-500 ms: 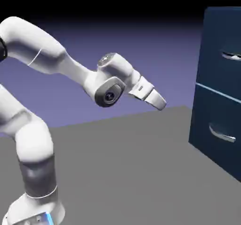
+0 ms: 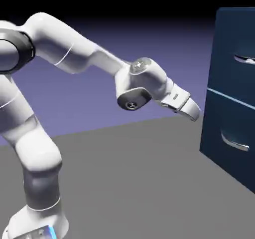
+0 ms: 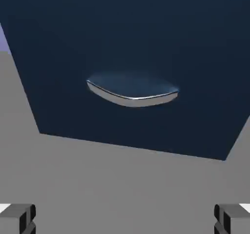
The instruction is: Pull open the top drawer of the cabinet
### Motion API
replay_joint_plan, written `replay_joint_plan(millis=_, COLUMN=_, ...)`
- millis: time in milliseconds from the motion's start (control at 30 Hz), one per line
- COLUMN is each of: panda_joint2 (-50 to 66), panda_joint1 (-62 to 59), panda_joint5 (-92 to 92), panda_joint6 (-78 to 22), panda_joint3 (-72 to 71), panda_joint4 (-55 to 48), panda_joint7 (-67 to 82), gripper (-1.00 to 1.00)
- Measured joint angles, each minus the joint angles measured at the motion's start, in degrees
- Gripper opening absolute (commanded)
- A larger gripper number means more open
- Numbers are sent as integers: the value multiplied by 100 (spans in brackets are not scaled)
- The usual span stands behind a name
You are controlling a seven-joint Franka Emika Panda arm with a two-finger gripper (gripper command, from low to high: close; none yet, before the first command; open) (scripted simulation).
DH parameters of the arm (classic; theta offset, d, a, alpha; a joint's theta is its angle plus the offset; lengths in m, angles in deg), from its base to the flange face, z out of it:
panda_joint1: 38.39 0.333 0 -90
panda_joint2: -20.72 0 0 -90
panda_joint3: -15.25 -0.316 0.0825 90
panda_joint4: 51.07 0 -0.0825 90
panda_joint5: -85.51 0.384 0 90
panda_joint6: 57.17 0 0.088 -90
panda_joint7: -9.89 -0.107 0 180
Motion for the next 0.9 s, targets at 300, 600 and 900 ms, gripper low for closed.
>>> replay_joint_plan(millis=300, panda_joint2=764, panda_joint1=708, panda_joint5=1660, panda_joint6=-137, panda_joint3=868, panda_joint4=-772, panda_joint7=2243, gripper=0)
replay_joint_plan(millis=600, panda_joint2=1527, panda_joint1=1415, panda_joint5=3320, panda_joint6=-274, panda_joint3=1737, panda_joint4=-1545, panda_joint7=4485, gripper=0)
replay_joint_plan(millis=900, panda_joint2=2291, panda_joint1=2126, panda_joint5=4979, panda_joint6=-412, panda_joint3=2605, panda_joint4=-2317, panda_joint7=6728, gripper=0)
